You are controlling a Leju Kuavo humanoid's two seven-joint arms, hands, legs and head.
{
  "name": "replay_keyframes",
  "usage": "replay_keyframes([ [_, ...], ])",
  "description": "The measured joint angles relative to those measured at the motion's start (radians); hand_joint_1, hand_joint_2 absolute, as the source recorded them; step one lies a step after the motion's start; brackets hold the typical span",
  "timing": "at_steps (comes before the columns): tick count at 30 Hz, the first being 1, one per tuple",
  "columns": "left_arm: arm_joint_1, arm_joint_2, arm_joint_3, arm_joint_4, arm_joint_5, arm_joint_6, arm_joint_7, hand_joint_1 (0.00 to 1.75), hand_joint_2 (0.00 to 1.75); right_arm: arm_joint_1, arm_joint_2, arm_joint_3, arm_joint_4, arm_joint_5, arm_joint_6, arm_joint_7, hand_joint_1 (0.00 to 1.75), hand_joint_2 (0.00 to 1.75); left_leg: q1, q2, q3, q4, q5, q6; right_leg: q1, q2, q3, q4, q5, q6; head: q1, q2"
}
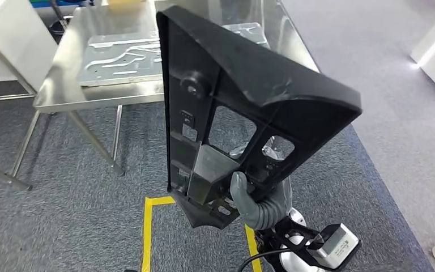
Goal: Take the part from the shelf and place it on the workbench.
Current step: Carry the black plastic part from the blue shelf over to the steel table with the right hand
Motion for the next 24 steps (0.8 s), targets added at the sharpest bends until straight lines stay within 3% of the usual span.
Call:
replay_keyframes([
  [1,0.003,0.0,0.0,0.0,0.002,0.0,0.0,0.0,1.75,0.002,0.0,0.0,0.0,-0.001,0.001,0.0,1.75,1.75,0.0,-0.003,-0.049,0.059,-0.002,-0.001,0.002,0.009,0.011,0.0,-0.011,-0.002,0.0,0.0],
  [2,0.006,0.0,0.0,0.0,0.003,0.0,-0.001,0.0,1.75,0.004,0.0,0.0,0.0,-0.001,0.001,-0.001,1.75,1.75,0.0,-0.003,-0.084,0.086,0.016,-0.001,0.004,0.018,0.024,0.0,-0.023,-0.003,0.0,0.0],
  [3,0.007,0.0,0.001,0.0,0.003,0.0,-0.002,0.0,1.75,0.006,0.0,0.0,0.0,0.0,0.001,-0.002,1.75,1.75,0.0,-0.004,-0.101,0.073,0.056,0.0,0.006,0.025,0.041,0.0,-0.036,-0.003,0.0,0.0],
  [5,0.009,0.0,0.001,0.0,0.003,0.001,-0.004,0.0,1.75,0.007,0.0,0.0,0.0,0.002,0.001,-0.006,1.75,1.75,-0.001,-0.005,-0.086,-0.04,0.167,0.007,0.007,0.034,0.078,-0.001,-0.064,0.001,0.0,0.0],
  [6,0.01,0.0,0.001,0.0,0.003,0.002,-0.004,0.0,1.75,0.007,0.0,0.0,0.0,0.004,0.001,-0.009,1.75,1.75,-0.004,-0.007,-0.07,-0.096,0.203,0.01,0.008,0.038,0.092,0.0,-0.077,0.005,0.002,0.0],
  [7,0.011,0.0,0.001,0.0,0.003,0.003,-0.004,0.0,1.75,0.007,0.001,0.0,-0.001,0.006,0.001,-0.012,1.75,1.75,-0.007,-0.008,-0.054,-0.138,0.215,0.015,0.007,0.041,0.1,-0.001,-0.087,0.01,0.002,0.0],
  [8,0.011,0.0,0.001,0.0,0.003,0.004,-0.004,0.0,1.75,0.007,0.002,0.0,-0.001,0.007,0.001,-0.013,1.75,1.75,-0.012,-0.009,-0.044,-0.158,0.208,0.02,0.004,0.043,0.105,-0.001,-0.092,0.016,0.004,0.0],
  [11,0.01,0.001,0.001,0.0,0.003,0.006,-0.007,0.0,1.75,0.007,0.004,0.0,-0.004,0.011,0.0,-0.014,1.75,1.75,-0.015,-0.01,-0.014,-0.194,0.188,0.036,0.001,0.041,0.1,0.026,-0.079,0.036,0.004,0.0],
  [13,0.009,0.003,0.002,-0.001,0.006,0.006,-0.01,0.0,1.75,0.006,0.004,0.0,-0.007,0.013,-0.002,-0.014,1.75,1.75,-0.009,-0.01,0.014,-0.212,0.182,0.045,-0.001,0.032,0.049,0.112,-0.069,0.048,0.007,0.0],
  [14,0.008,0.004,0.002,-0.001,0.008,0.006,-0.01,0.0,1.75,0.007,0.004,0.0,-0.008,0.013,-0.003,-0.014,1.75,1.75,-0.008,-0.01,0.027,-0.218,0.176,0.048,-0.004,0.027,0.008,0.17,-0.079,0.053,0.008,0.0],
  [16,0.007,0.005,0.004,-0.001,0.01,0.004,-0.01,0.0,1.75,0.01,0.004,0.0,-0.009,0.014,-0.003,-0.014,1.75,1.75,-0.006,-0.01,0.05,-0.223,0.158,0.05,-0.011,0.023,-0.079,0.264,-0.13,0.063,0.01,0.0],
  [17,0.007,0.005,0.004,-0.001,0.011,0.003,-0.01,0.0,1.75,0.012,0.004,0.0,-0.009,0.015,-0.003,-0.014,1.75,1.75,-0.004,-0.011,0.064,-0.223,0.147,0.049,-0.014,0.022,-0.111,0.279,-0.15,0.065,0.01,0.0],
  [18,0.008,0.005,0.005,-0.001,0.011,0.002,-0.01,0.0,1.75,0.013,0.004,0.0,-0.009,0.015,-0.003,-0.014,1.75,1.75,-0.002,-0.011,0.08,-0.223,0.134,0.045,-0.017,0.02,-0.128,0.266,-0.15,0.068,0.01,0.0],
  [19,0.009,0.005,0.005,-0.001,0.012,0.001,-0.01,0.0,1.75,0.014,0.004,0.0,-0.009,0.016,-0.004,-0.014,1.75,1.75,0.0,-0.012,0.097,-0.223,0.121,0.042,-0.019,0.018,-0.131,0.227,-0.123,0.068,0.01,0.0],
  [22,0.007,0.004,0.006,0.0,0.013,0.0,-0.01,0.0,1.75,0.015,0.004,0.0,-0.008,0.018,-0.004,-0.013,1.75,1.75,0.003,-0.012,0.137,-0.219,0.081,0.024,-0.02,0.007,-0.113,0.064,0.044,0.062,0.013,0.0],
  [23,0.005,0.004,0.006,0.0,0.013,0.0,-0.01,0.0,1.75,0.017,0.004,0.0,-0.008,0.02,-0.004,-0.012,1.75,1.75,0.002,-0.012,0.141,-0.22,0.071,0.016,-0.017,0.006,-0.112,0.039,0.075,0.054,0.013,0.0],
  [24,0.003,0.005,0.007,-0.001,0.013,0.0,-0.01,0.0,1.75,0.018,0.004,0.0,-0.008,0.021,-0.004,-0.012,1.75,1.75,0.001,-0.012,0.147,-0.218,0.066,0.008,-0.015,0.007,-0.114,0.033,0.081,0.045,0.014,0.0],
])
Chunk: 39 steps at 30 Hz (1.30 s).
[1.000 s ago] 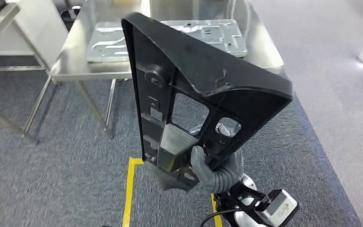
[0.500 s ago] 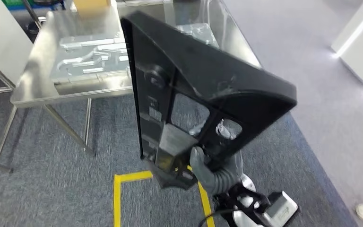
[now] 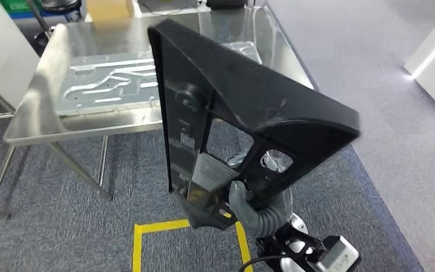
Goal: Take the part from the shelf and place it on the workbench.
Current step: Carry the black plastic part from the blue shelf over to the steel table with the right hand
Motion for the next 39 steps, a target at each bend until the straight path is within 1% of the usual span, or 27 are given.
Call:
replay_keyframes([
  [2,-0.002,0.0,0.0,0.0,0.0,0.0,0.0,0.0,1.75,0.001,0.001,0.0,-0.001,0.003,0.0,0.0,1.75,1.75,0.001,0.002,0.006,0.002,-0.002,-0.012,0.001,0.006,0.008,-0.002,-0.008,-0.019,-0.002,0.0],
  [4,-0.005,0.0,0.0,0.0,0.0,-0.001,-0.001,0.0,1.75,-0.001,0.002,0.0,-0.002,0.005,0.0,-0.001,1.75,1.75,0.004,0.002,-0.012,0.052,-0.012,-0.018,0.001,0.008,0.024,-0.008,-0.018,-0.034,-0.004,0.0],
  [5,-0.006,0.0,0.0,0.0,0.0,-0.002,-0.002,0.0,1.75,0.0,0.002,0.0,-0.002,0.006,0.0,-0.001,1.75,1.75,0.004,0.001,-0.041,0.103,-0.029,-0.019,0.002,0.009,0.03,-0.009,-0.022,-0.04,-0.006,0.0],
  [7,-0.006,0.0,0.0,0.0,0.0,-0.003,-0.002,0.0,1.75,0.0,0.002,0.0,-0.002,0.008,0.0,-0.001,1.75,1.75,0.003,0.001,-0.121,0.221,-0.079,-0.019,0.009,0.01,0.039,-0.009,-0.033,-0.05,-0.007,0.0],
  [8,-0.005,0.0,0.0,0.0,0.0,-0.003,-0.002,0.0,1.75,0.001,0.002,0.0,-0.001,0.008,0.0,-0.001,1.75,1.75,0.003,0.001,-0.156,0.259,-0.095,-0.018,0.014,0.012,0.045,-0.009,-0.038,-0.053,-0.007,0.0],
  [9,-0.003,0.0,0.0,0.0,0.0,-0.003,-0.002,0.0,1.75,0.002,0.002,0.0,-0.001,0.009,-0.001,-0.001,1.75,1.75,0.001,0.001,-0.177,0.265,-0.089,-0.014,0.019,0.015,0.052,-0.009,-0.044,-0.056,-0.007,0.0],
  [10,-0.001,0.0,0.0,0.0,-0.001,-0.003,-0.002,0.0,1.75,0.002,0.002,0.0,-0.001,0.009,-0.001,-0.001,1.75,1.75,-0.001,0.001,-0.183,0.242,-0.061,-0.007,0.024,0.017,0.061,-0.009,-0.05,-0.058,-0.008,0.0],
  [12,-0.001,0.001,0.0,0.0,-0.001,-0.004,-0.002,0.0,1.75,0.002,0.002,0.0,-0.001,0.009,-0.001,-0.001,1.75,1.75,-0.012,0.001,-0.161,0.132,0.034,0.016,0.031,0.021,0.079,-0.009,-0.06,-0.059,-0.006,0.0],
  [13,-0.002,0.002,0.0,0.0,-0.002,-0.005,-0.002,0.0,1.75,0.002,0.002,0.0,-0.001,0.009,-0.001,-0.001,1.75,1.75,-0.018,0.001,-0.151,0.084,0.059,0.026,0.032,0.021,0.083,-0.009,-0.064,-0.059,-0.005,0.0],
  [14,-0.004,0.003,0.0,0.0,-0.002,-0.006,-0.002,0.0,1.75,0.002,0.002,0.0,-0.001,0.009,-0.001,-0.001,1.75,1.75,-0.023,0.001,-0.144,0.052,0.075,0.033,0.031,0.022,0.084,-0.008,-0.066,-0.056,-0.005,0.0],
  [16,-0.004,0.004,0.0,0.0,-0.002,-0.006,-0.002,0.0,1.75,0.001,0.002,0.0,-0.001,0.009,-0.001,-0.001,1.75,1.75,-0.028,0.0,-0.142,0.031,0.078,0.039,0.029,0.022,0.084,-0.009,-0.068,-0.047,-0.006,0.0],
  [19,-0.004,0.003,0.0,0.0,-0.002,-0.006,-0.002,0.0,1.75,0.0,0.003,0.0,-0.003,0.01,-0.004,-0.001,1.75,1.75,-0.015,0.002,-0.119,0.001,0.105,0.045,0.03,0.02,0.077,0.018,-0.09,-0.03,-0.005,0.0],
  [20,-0.006,0.002,0.0,0.0,-0.002,-0.006,-0.003,0.0,1.75,-0.001,0.003,0.0,-0.004,0.01,-0.004,-0.002,1.75,1.75,-0.011,0.003,-0.112,-0.007,0.109,0.046,0.027,0.019,0.058,0.059,-0.113,-0.023,-0.004,0.0],
  [22,-0.008,0.003,0.0,0.0,-0.003,-0.006,-0.003,0.0,1.75,0.0,0.003,0.0,-0.004,0.01,-0.004,-0.002,1.75,1.75,-0.011,0.003,-0.107,-0.01,0.107,0.047,0.015,0.017,-0.005,0.18,-0.166,-0.009,-0.002,0.0],
  [23,-0.007,0.003,0.0,0.0,-0.003,-0.006,-0.003,0.0,1.75,0.003,0.003,0.0,-0.003,0.01,-0.004,-0.002,1.75,1.75,-0.01,0.003,-0.106,-0.009,0.104,0.046,0.008,0.016,-0.035,0.229,-0.178,-0.002,-0.002,0.0],
  [24,-0.006,0.003,0.0,0.0,-0.004,-0.006,-0.003,0.0,1.75,0.005,0.002,0.0,-0.003,0.01,-0.005,-0.001,1.75,1.75,-0.008,0.003,-0.103,-0.008,0.1,0.044,0.001,0.014,-0.05,0.247,-0.172,0.005,-0.002,0.0],
  [25,-0.006,0.003,0.0,0.0,-0.004,-0.006,-0.003,0.0,1.75,0.006,0.002,0.0,-0.002,0.01,-0.005,-0.001,1.75,1.75,-0.005,0.003,-0.1,-0.005,0.095,0.04,-0.005,0.011,-0.046,0.229,-0.147,0.011,-0.002,0.0],
  [27,-0.005,0.002,0.0,0.0,-0.005,-0.007,-0.003,0.0,1.75,0.007,0.002,0.0,-0.001,0.01,-0.006,0.0,1.75,1.75,0.002,0.002,-0.091,0.002,0.081,0.027,-0.017,0.005,0.006,0.112,-0.077,0.023,-0.002,0.0],
  [28,-0.005,0.003,0.0,0.0,-0.006,-0.008,-0.003,0.0,1.75,0.008,0.002,0.0,0.0,0.01,-0.006,0.001,1.75,1.75,0.002,0.001,-0.089,0.008,0.072,0.019,-0.017,0.003,0.033,0.054,-0.056,0.024,-0.002,0.0],
  [29,-0.006,0.003,0.0,0.0,-0.006,-0.008,-0.003,0.0,1.75,0.009,0.002,0.0,0.001,0.009,-0.006,0.001,1.75,1.75,0.002,0.001,-0.089,0.012,0.064,0.011,-0.017,0.002,0.051,0.016,-0.05,0.021,-0.003,0.0],
  [30,-0.006,0.003,0.0,0.0,-0.006,-0.008,-0.003,0.0,1.75,0.01,0.002,0.0,0.003,0.009,-0.006,0.001,1.75,1.75,0.001,0.001,-0.089,0.012,0.057,0.004,-0.015,0.003,0.058,0.002,-0.057,0.014,-0.005,0.0],
  [33,-0.008,0.003,0.0,0.0,-0.01,-0.01,-0.001,0.0,1.75,0.014,0.003,0.0,0.009,0.009,-0.006,0.001,1.75,1.75,0.005,0.004,-0.076,0.01,0.039,-0.015,-0.009,0.008,0.071,-0.004,-0.074,-0.014,-0.011,0.0],
  [34,-0.009,0.003,0.0,0.0,-0.011,-0.01,0.0,0.0,1.75,0.014,0.004,0.0,0.01,0.01,-0.006,0.001,1.75,1.75,0.006,0.005,-0.081,0.031,0.028,-0.018,-0.009,0.008,0.08,-0.007,-0.08,-0.022,-0.013,0.0],
  [35,-0.01,0.003,0.0,0.0,-0.011,-0.01,0.0,0.0,1.75,0.015,0.005,0.0,0.01,0.01,-0.006,0.001,1.75,1.75,0.007,0.005,-0.099,0.073,0.012,-0.02,-0.008,0.009,0.091,-0.009,-0.087,-0.029,-0.016,0.0],
  [37,-0.008,0.003,0.0,0.0,-0.012,-0.011,0.0,0.0,1.75,0.016,0.007,0.0,0.013,0.01,-0.006,0.001,1.75,1.75,0.007,0.005,-0.183,0.216,-0.03,-0.019,-0.002,0.007,0.112,-0.01,-0.106,-0.039,-0.021,0.0],
  [38,-0.006,0.003,0.0,0.0,-0.011,-0.012,0.0,0.0,1.75,0.017,0.008,0.001,0.015,0.01,-0.006,0.001,1.75,1.75,0.006,0.004,-0.231,0.283,-0.04,-0.017,0.003,0.007,0.124,-0.01,-0.116,-0.042,-0.021,0.0],
  [39,-0.004,0.003,0.0,0.0,-0.011,-0.013,0.0,0.0,1.75,0.019,0.008,0.001,0.017,0.009,-0.005,0.001,1.75,1.75,0.005,0.004,-0.268,0.32,-0.031,-0.015,0.008,0.007,0.138,-0.01,-0.127,-0.045,-0.021,0.0],
])
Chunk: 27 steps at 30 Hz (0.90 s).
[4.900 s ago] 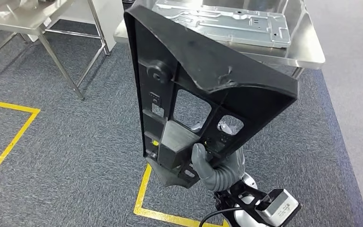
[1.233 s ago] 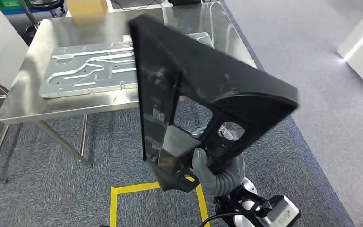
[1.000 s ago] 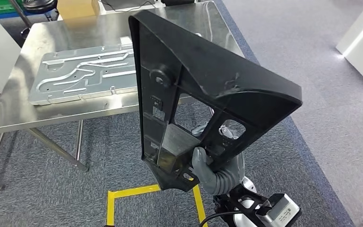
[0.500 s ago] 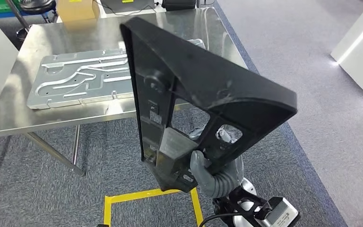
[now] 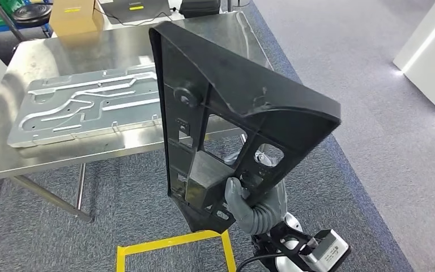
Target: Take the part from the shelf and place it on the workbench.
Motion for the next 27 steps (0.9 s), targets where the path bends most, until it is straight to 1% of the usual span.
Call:
replay_keyframes([
  [1,0.001,0.0,0.0,0.0,0.0,-0.001,0.0,0.0,1.75,0.001,0.0,0.0,0.001,-0.001,0.001,0.0,1.75,1.75,-0.001,0.0,-0.018,-0.003,0.031,0.005,0.005,0.001,0.016,0.0,-0.012,-0.002,0.0,0.0],
  [2,0.001,0.0,0.0,0.0,0.0,-0.002,0.001,0.0,1.75,0.002,0.001,0.001,0.002,-0.003,0.002,0.001,1.75,1.75,-0.004,-0.001,-0.016,-0.048,0.082,0.012,0.009,0.002,0.035,0.0,-0.025,-0.002,0.0,0.0],
  [3,0.002,0.0,0.0,0.0,0.0,-0.002,0.003,0.0,1.75,0.003,0.002,0.001,0.002,-0.005,0.004,0.001,1.75,1.75,-0.008,-0.001,-0.002,-0.115,0.137,0.022,0.011,0.003,0.053,-0.001,-0.039,-0.003,0.0,0.0],
  [4,0.003,0.002,0.0,0.0,0.0,-0.002,0.006,0.0,1.75,0.002,0.003,0.002,0.004,-0.008,0.005,0.002,1.75,1.75,-0.014,-0.001,0.015,-0.17,0.176,0.032,0.013,0.004,0.067,-0.003,-0.052,-0.001,0.004,0.0],
  [5,0.005,0.003,0.0,0.0,0.001,-0.002,0.008,0.0,1.75,0.002,0.005,0.003,0.005,-0.012,0.008,0.003,1.75,1.75,-0.022,-0.001,0.034,-0.218,0.193,0.04,0.01,0.006,0.076,-0.005,-0.062,0.002,0.007,0.0],
  [6,0.007,0.004,0.0,0.0,0.002,0.0,0.01,0.0,1.75,0.003,0.006,0.004,0.006,-0.016,0.012,0.004,1.75,1.75,-0.03,0.0,0.048,-0.246,0.19,0.046,0.006,0.007,0.083,-0.01,-0.069,0.008,0.01,0.0],
  [7,0.008,0.006,0.0,0.0,0.004,0.002,0.011,0.0,1.75,0.003,0.006,0.006,0.008,-0.02,0.016,0.007,1.75,1.75,-0.036,0.001,0.06,-0.261,0.175,0.049,0.003,0.009,0.087,-0.009,-0.068,0.015,0.012,0.0],
  [8,0.008,0.006,0.0,-0.001,0.006,0.004,0.012,0.0,1.75,0.004,0.006,0.007,0.009,-0.023,0.021,0.009,1.75,1.75,-0.039,0.001,0.077,-0.283,0.163,0.053,-0.002,0.009,0.089,-0.001,-0.062,0.023,0.011,0.0],
  [9,0.009,0.008,0.0,-0.001,0.007,0.007,0.012,0.0,1.75,0.004,0.007,0.008,0.009,-0.026,0.026,0.011,1.75,1.75,-0.039,-0.001,0.094,-0.297,0.156,0.056,-0.005,0.007,0.083,0.023,-0.049,0.028,0.01,0.0],
  [10,0.009,0.009,0.0,-0.001,0.007,0.008,0.012,0.0,1.75,0.004,0.007,0.008,0.01,-0.027,0.029,0.012,1.75,1.75,-0.037,-0.003,0.114,-0.309,0.148,0.061,-0.006,0.006,0.063,0.066,-0.03,0.034,0.01,0.0],
  [11,0.009,0.009,0.0,-0.002,0.008,0.01,0.012,0.0,1.75,0.003,0.008,0.008,0.011,-0.029,0.032,0.011,1.75,1.75,-0.034,-0.004,0.136,-0.319,0.141,0.065,-0.008,0.005,0.028,0.123,-0.016,0.038,0.01,0.0],
  [12,0.009,0.01,0.0,-0.002,0.008,0.011,0.012,0.0,1.75,0.003,0.008,0.008,0.012,-0.029,0.035,0.012,1.75,1.75,-0.032,-0.005,0.156,-0.325,0.132,0.067,-0.009,0.004,-0.016,0.184,-0.013,0.042,0.01,0.0],
  [13,0.009,0.01,0.0,-0.002,0.008,0.012,0.012,0.0,1.75,0.004,0.008,0.008,0.013,-0.03,0.036,0.011,1.75,1.75,-0.029,-0.005,0.177,-0.329,0.12,0.068,-0.01,0.004,-0.065,0.236,-0.03,0.046,0.011,0.0],
  [14,0.008,0.009,0.0,-0.002,0.009,0.012,0.012,0.0,1.75,0.006,0.008,0.008,0.016,-0.031,0.038,0.012,1.75,1.75,-0.026,-0.007,0.198,-0.333,0.107,0.067,-0.012,0.004,-0.109,0.268,-0.066,0.051,0.011,0.0],
  [15,0.008,0.008,0.0,-0.002,0.009,0.011,0.012,0.0,1.75,0.007,0.008,0.008,0.018,-0.031,0.039,0.012,1.75,1.75,-0.023,-0.009,0.221,-0.335,0.091,0.063,-0.014,0.004,-0.145,0.276,-0.108,0.055,0.011,0.0],
  [16,0.009,0.008,0.0,-0.002,0.01,0.01,0.012,0.0,1.75,0.007,0.008,0.008,0.021,-0.032,0.039,0.012,1.75,1.75,-0.019,-0.012,0.246,-0.337,0.075,0.059,-0.016,0.003,-0.17,0.262,-0.141,0.06,0.011,0.0],
  [17,0.01,0.007,0.0,-0.002,0.01,0.009,0.012,0.0,1.75,0.007,0.008,0.008,0.023,-0.03,0.04,0.012,1.75,1.75,-0.014,-0.018,0.27,-0.337,0.057,0.053,-0.018,0.003,-0.183,0.229,-0.147,0.064,0.011,0.0],
  [18,0.011,0.006,0.001,-0.002,0.012,0.008,0.012,0.0,1.75,0.008,0.008,0.008,0.026,-0.026,0.039,0.012,1.75,1.75,-0.01,-0.023,0.292,-0.337,0.039,0.047,-0.021,0.006,-0.189,0.18,-0.112,0.069,0.012,0.0],
  [19,0.009,0.006,0.001,-0.002,0.013,0.008,0.012,0.0,1.75,0.009,0.007,0.008,0.029,-0.021,0.038,0.012,1.75,1.75,-0.008,-0.028,0.313,-0.334,0.02,0.041,-0.024,0.013,-0.193,0.122,-0.032,0.072,0.012,0.0],
  [20,0.007,0.005,0.001,-0.002,0.015,0.008,0.012,0.0,1.75,0.01,0.006,0.008,0.033,-0.016,0.037,0.012,1.75,1.75,-0.006,-0.035,0.327,-0.332,0.001,0.034,-0.025,0.019,-0.193,0.078,0.05,0.071,0.013,0.0],
  [21,0.004,0.005,0.001,-0.002,0.016,0.008,0.011,0.0,1.75,0.013,0.005,0.008,0.036,-0.011,0.037,0.012,1.75,1.75,-0.005,-0.04,0.337,-0.331,-0.017,0.027,-0.024,0.025,-0.192,0.051,0.119,0.067,0.013,0.0],
  [22,0.002,0.005,0.002,-0.002,0.017,0.008,0.01,0.0,1.75,0.015,0.005,0.008,0.039,-0.008,0.037,0.012,1.75,1.75,-0.004,-0.045,0.345,-0.327,-0.026,0.019,-0.022,0.027,-0.191,0.041,0.158,0.058,0.013,0.0],
  [23,0.001,0.005,0.002,-0.002,0.018,0.009,0.01,0.0,1.75,0.016,0.005,0.009,0.04,-0.005,0.037,0.012,1.75,1.75,-0.003,-0.049,0.346,-0.322,-0.024,0.01,-0.019,0.023,-0.186,0.045,0.157,0.046,0.013,0.0],
  [24,0.0,0.005,0.002,-0.002,0.019,0.01,0.009,0.0,1.75,0.016,0.007,0.009,0.04,-0.003,0.038,0.012,1.75,1.75,-0.001,-0.048,0.343,-0.306,-0.017,0.004,-0.018,0.019,-0.179,0.042,0.153,0.036,0.012,0.0],
  [25,0.0,0.005,0.002,-0.002,0.019,0.01,0.008,0.0,1.75,0.015,0.008,0.01,0.04,-0.002,0.039,0.011,1.75,1.75,0.001,-0.043,0.331,-0.274,-0.006,-0.001,-0.018,0.013,-0.17,0.036,0.147,0.025,0.011,0.0],
  [26,0.0,0.005,0.002,-0.002,0.02,0.011,0.008,0.0,1.75,0.014,0.01,0.01,0.04,-0.002,0.04,0.011,1.75,1.75,0.002,-0.036,0.306,-0.23,-0.004,-0.005,-0.017,0.007,-0.16,0.031,0.141,0.016,0.01,0.0],
  [27,-0.001,0.005,0.002,-0.002,0.02,0.011,0.007,0.0,1.75,0.014,0.011,0.01,0.041,-0.001,0.041,0.011,1.75,1.75,0.002,-0.029,0.273,-0.177,-0.018,-0.007,-0.017,0.002,-0.151,0.026,0.135,0.01,0.008,0.0],
])
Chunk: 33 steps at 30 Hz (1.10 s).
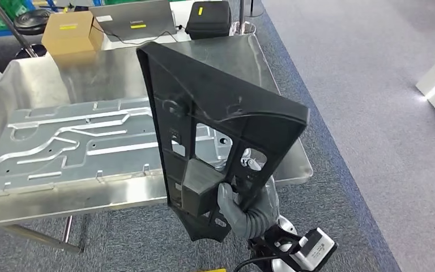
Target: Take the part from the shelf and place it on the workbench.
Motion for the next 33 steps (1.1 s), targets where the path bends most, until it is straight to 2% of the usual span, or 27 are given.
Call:
replay_keyframes([
  [2,-0.001,0.0,0.0,0.0,0.0,0.0,-0.001,0.0,1.75,0.001,0.0,0.0,0.002,0.0,0.001,0.0,1.75,1.75,0.0,0.008,-0.077,0.095,-0.061,-0.004,0.003,-0.012,0.013,-0.002,-0.014,-0.007,-0.002,0.0],
  [3,0.001,0.0,0.0,0.0,0.0,0.0,-0.001,0.0,1.75,0.001,0.0,0.0,0.003,0.0,0.001,0.0,1.75,1.75,0.0,0.009,-0.108,0.119,-0.085,-0.005,0.005,-0.018,0.019,-0.003,-0.021,-0.009,-0.002,0.0],
  [4,0.003,0.0,0.0,0.0,0.0,0.0,-0.001,0.0,1.75,0.001,0.0,0.001,0.005,0.0,0.001,0.0,1.75,1.75,0.0,0.011,-0.127,0.117,-0.085,-0.005,0.007,-0.024,0.027,-0.003,-0.027,-0.009,-0.002,0.0],
  [5,0.004,0.0,0.0,0.0,0.0,0.0,-0.001,0.0,1.75,0.001,0.0,0.001,0.007,0.0,0.001,0.0,1.75,1.75,0.0,0.014,-0.132,0.087,-0.057,-0.004,0.008,-0.031,0.035,-0.003,-0.034,-0.009,-0.002,0.0],
  [7,0.006,0.0,0.0,0.0,0.0,0.0,-0.001,0.0,1.75,0.001,0.0,0.002,0.009,0.0,0.001,0.0,1.75,1.75,-0.004,0.043,-0.114,-0.024,0.042,0.005,0.01,-0.047,0.055,-0.003,-0.045,-0.006,-0.001,0.0],
  [8,0.004,0.0,0.0,0.0,0.0,0.0,-0.001,0.0,1.75,0.001,0.0,0.003,0.009,0.0,0.0,0.0,1.75,1.75,-0.007,0.063,-0.107,-0.068,0.064,0.011,0.011,-0.056,0.062,-0.003,-0.049,-0.003,-0.002,0.0],
  [9,0.001,0.0,0.0,0.0,0.0,0.0,-0.001,0.0,1.75,0.002,0.0,0.004,0.01,0.0,0.0,0.0,1.75,1.75,-0.011,0.08,-0.105,-0.095,0.071,0.017,0.011,-0.065,0.066,-0.003,-0.052,0.003,-0.003,0.0],
  [10,-0.001,0.0,0.0,0.0,0.0,0.0,-0.002,0.0,1.75,0.003,0.001,0.004,0.011,0.0,0.0,0.0,1.75,1.75,-0.015,0.088,-0.109,-0.1,0.064,0.023,0.011,-0.073,0.069,-0.003,-0.055,0.011,-0.003,0.0],
  [11,-0.002,0.0,0.0,0.0,0.0,0.0,-0.002,0.0,1.75,0.003,0.001,0.005,0.011,0.0,0.0,0.0,1.75,1.75,-0.017,0.082,-0.113,-0.101,0.062,0.028,0.011,-0.084,0.071,-0.004,-0.057,0.019,-0.004,0.0],
  [12,0.0,0.0,0.0,0.0,0.0,0.0,-0.002,0.0,1.75,0.003,0.001,0.005,0.011,0.001,0.0,0.0,1.75,1.75,-0.015,0.071,-0.112,-0.106,0.081,0.035,0.011,-0.091,0.074,-0.003,-0.06,0.027,-0.004,0.0],
  [14,0.004,0.0,0.0,0.0,0.0,0.0,-0.003,0.0,1.75,0.002,0.003,0.005,0.011,0.001,0.0,0.0,1.75,1.75,-0.009,0.047,-0.107,-0.116,0.116,0.047,0.009,-0.072,0.071,0.026,-0.086,0.04,-0.003,0.0],
  [16,0.003,0.0,0.0,0.0,0.0,0.0,-0.003,0.0,1.75,0.004,0.003,0.006,0.011,0.001,0.0,0.0,1.75,1.75,-0.007,0.03,-0.109,-0.119,0.129,0.055,0.007,-0.031,0.033,0.119,-0.149,0.046,-0.003,0.0],
  [17,0.001,0.0,0.0,0.0,0.0,0.0,-0.004,0.0,1.75,0.004,0.002,0.006,0.012,0.001,0.0,0.0,1.75,1.75,-0.008,0.021,-0.112,-0.119,0.131,0.058,0.007,-0.02,0.006,0.179,-0.18,0.047,-0.002,0.0],
  [18,0.001,0.0,0.0,0.0,-0.001,0.0,-0.004,0.0,1.75,0.005,0.001,0.006,0.014,0.001,0.0,0.0,1.75,1.75,-0.01,0.012,-0.113,-0.119,0.132,0.059,0.007,-0.014,-0.016,0.226,-0.197,0.046,-0.003,0.0],
  [19,0.002,0.0,0.0,0.0,-0.001,0.0,-0.005,0.0,1.75,0.006,0.0,0.005,0.015,0.001,0.0,0.0,1.75,1.75,-0.012,0.004,-0.114,-0.118,0.131,0.06,0.008,-0.012,-0.025,0.244,-0.195,0.045,-0.003,0.0],
  [20,0.003,0.0,0.0,0.0,-0.002,0.0,-0.006,0.0,1.75,0.006,0.0,0.005,0.016,0.0,0.0,0.0,1.75,1.75,-0.013,-0.003,-0.113,-0.118,0.13,0.059,0.009,-0.01,-0.02,0.228,-0.173,0.042,-0.003,0.0],
  [22,0.004,0.0,0.0,0.0,-0.003,0.0,-0.008,0.0,1.75,0.006,0.0,0.005,0.016,-0.001,0.001,0.0,1.75,1.75,-0.015,-0.016,-0.107,-0.118,0.125,0.056,0.012,-0.004,0.031,0.112,-0.104,0.031,-0.003,0.0],
  [24,0.003,-0.002,0.0,0.0,-0.004,-0.002,-0.009,0.0,1.75,0.004,0.0,0.006,0.016,-0.002,0.001,0.0,1.75,1.75,-0.017,-0.022,-0.107,-0.117,0.119,0.048,0.017,0.005,0.074,0.012,-0.067,0.02,-0.004,0.0],
  [26,0.003,-0.003,0.0,0.0,-0.007,-0.004,-0.01,0.0,1.75,0.004,0.0,0.005,0.016,-0.002,0.0,-0.001,1.75,1.75,-0.016,-0.024,-0.108,-0.119,0.116,0.037,0.023,0.008,0.082,-0.01,-0.07,0.014,-0.005,0.0],
  [29,0.002,-0.001,0.0,0.0,-0.011,-0.005,-0.01,0.0,1.75,0.003,0.001,0.005,0.016,-0.001,-0.002,-0.004,1.75,1.75,-0.017,-0.013,-0.11,-0.107,0.099,0.021,0.015,0.003,0.095,-0.029,-0.069,0.003,-0.008,0.0],
  [31,0.0,0.0,0.0,0.0,-0.012,-0.007,-0.01,0.0,1.75,0.004,0.001,0.006,0.016,0.012,-0.016,-0.011,1.75,1.75,-0.016,0.002,-0.154,-0.019,0.054,0.014,0.011,-0.004,0.104,-0.038,-0.07,-0.004,-0.012,0.0],
  [33,0.001,0.0,0.0,0.0,-0.012,-0.011,-0.01,0.0,1.75,0.007,0.001,0.006,0.016,0.046,-0.051,-0.026,1.75,1.75,-0.012,0.007,-0.225,0.106,0.01,0.007,0.011,-0.011,0.107,-0.038,-0.075,-0.008,-0.014,0.0],
])
